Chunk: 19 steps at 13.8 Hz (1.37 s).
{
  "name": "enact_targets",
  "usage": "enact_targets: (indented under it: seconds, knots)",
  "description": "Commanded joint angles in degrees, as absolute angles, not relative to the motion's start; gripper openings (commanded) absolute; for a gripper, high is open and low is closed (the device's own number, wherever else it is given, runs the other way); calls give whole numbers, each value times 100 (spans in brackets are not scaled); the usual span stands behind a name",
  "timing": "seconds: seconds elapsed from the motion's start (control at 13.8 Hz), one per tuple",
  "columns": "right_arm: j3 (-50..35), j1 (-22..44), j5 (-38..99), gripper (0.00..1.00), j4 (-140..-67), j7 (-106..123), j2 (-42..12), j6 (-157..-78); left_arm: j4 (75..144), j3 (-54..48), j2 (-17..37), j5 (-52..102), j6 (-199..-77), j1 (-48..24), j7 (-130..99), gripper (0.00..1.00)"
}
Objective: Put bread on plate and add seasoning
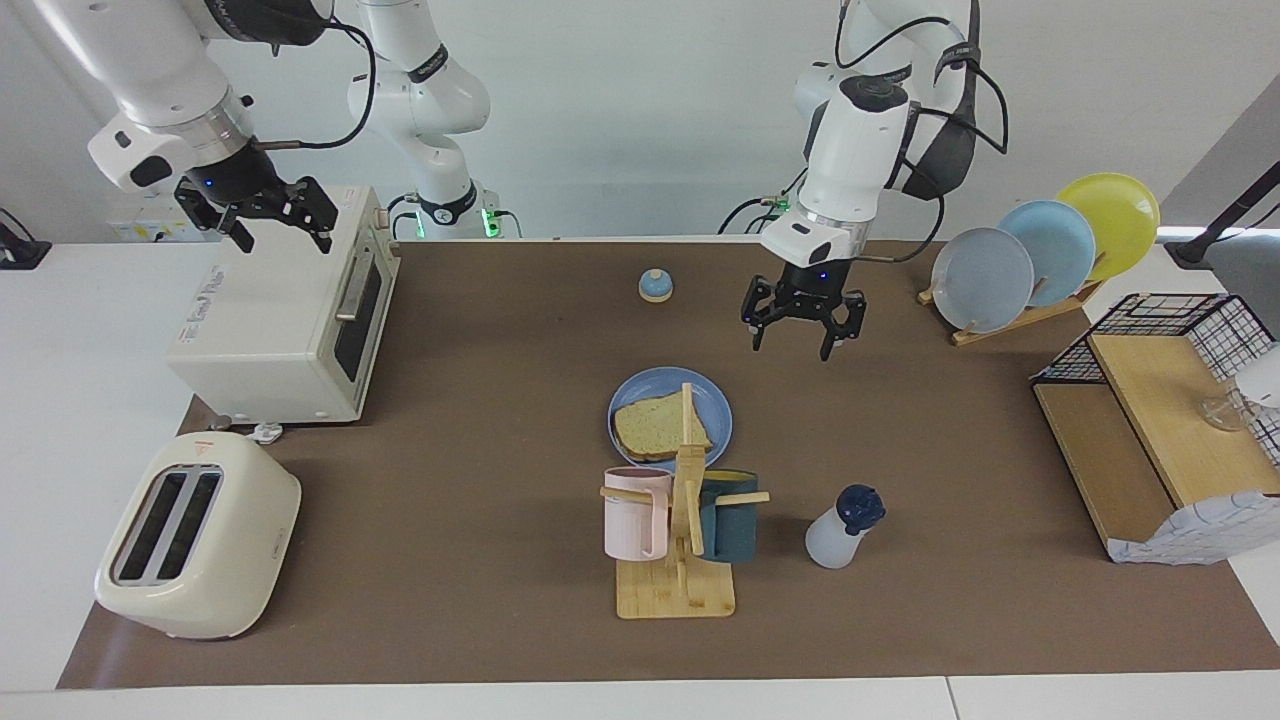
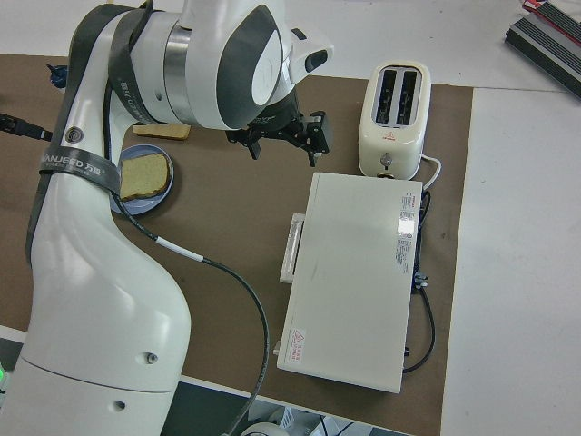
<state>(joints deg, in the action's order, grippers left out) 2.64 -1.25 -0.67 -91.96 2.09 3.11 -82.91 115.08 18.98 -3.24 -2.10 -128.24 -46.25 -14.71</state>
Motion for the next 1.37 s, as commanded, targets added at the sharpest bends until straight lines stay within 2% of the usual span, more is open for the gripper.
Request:
enact_targets:
  seconds: [0.0, 0.29, 0.65, 1.16, 1.23, 1.3]
  knots:
    - [237, -202, -70, 100, -9272, 352, 378, -8367, 10821, 1960, -255, -246, -11921, -4623, -1521, 100]
    - [237, -202, -70, 100, -9272, 352, 378, -8367, 10399, 2030, -290, -255, -11024, -4430, -1503, 100]
    - [237, -202, -70, 100, -9272, 360, 378, -8367, 9677, 1961, -342, -290, -9916, -3764, -1206, 100]
    - [237, -202, -70, 100, -9272, 352, 378, -8367, 9501, -181, -334, -246, -8922, -655, 166, 100]
    - [237, -202, -70, 100, -9272, 352, 378, -8367, 9431, -515, -334, -246, -8816, -259, 237, 100]
    - [237, -202, -70, 100, -9272, 352, 378, -8367, 9196, -597, -325, -220, -8650, -177, 246, 100]
